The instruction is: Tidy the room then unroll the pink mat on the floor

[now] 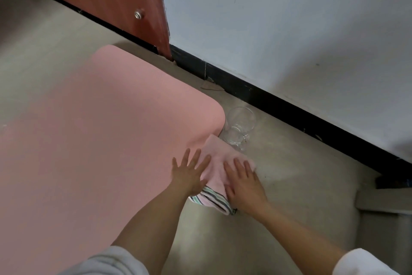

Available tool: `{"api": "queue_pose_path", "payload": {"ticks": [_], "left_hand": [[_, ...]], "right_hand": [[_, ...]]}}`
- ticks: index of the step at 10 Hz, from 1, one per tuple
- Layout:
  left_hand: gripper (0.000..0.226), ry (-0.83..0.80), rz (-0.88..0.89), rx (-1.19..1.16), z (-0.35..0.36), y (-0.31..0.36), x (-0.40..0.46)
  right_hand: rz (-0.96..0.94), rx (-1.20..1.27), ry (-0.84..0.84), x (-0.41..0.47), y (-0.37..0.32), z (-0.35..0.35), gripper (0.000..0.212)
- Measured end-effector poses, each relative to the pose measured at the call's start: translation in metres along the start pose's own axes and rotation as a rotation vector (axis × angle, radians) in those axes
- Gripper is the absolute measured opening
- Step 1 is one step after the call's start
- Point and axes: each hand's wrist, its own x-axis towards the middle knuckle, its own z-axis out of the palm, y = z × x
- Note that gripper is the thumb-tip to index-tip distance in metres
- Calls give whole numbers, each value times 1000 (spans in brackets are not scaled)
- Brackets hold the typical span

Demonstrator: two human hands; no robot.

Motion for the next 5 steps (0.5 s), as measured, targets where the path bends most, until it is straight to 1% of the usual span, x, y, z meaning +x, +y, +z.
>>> {"api": "queue_pose_path", "payload": {"ticks": [1,2,3,4,5], "left_hand": [[64,-58,-29,-38,3,2,4],[65,-86,-46,-72,0,4,6],[64,-109,-23,-106,-8,2,4],[57,-35,16,-190,-20,-7,5],[54,97,-6,-229,-30,-16,5]], "right_hand": [[8,-8,-212,8,7,4,67],[-3,-39,-247,15,6,-4,68],[31,4,-311,11,5,-9,67],[80,78,-370,10,-4,-35,58],[26,376,-272,12,-17,-90,28]]}}
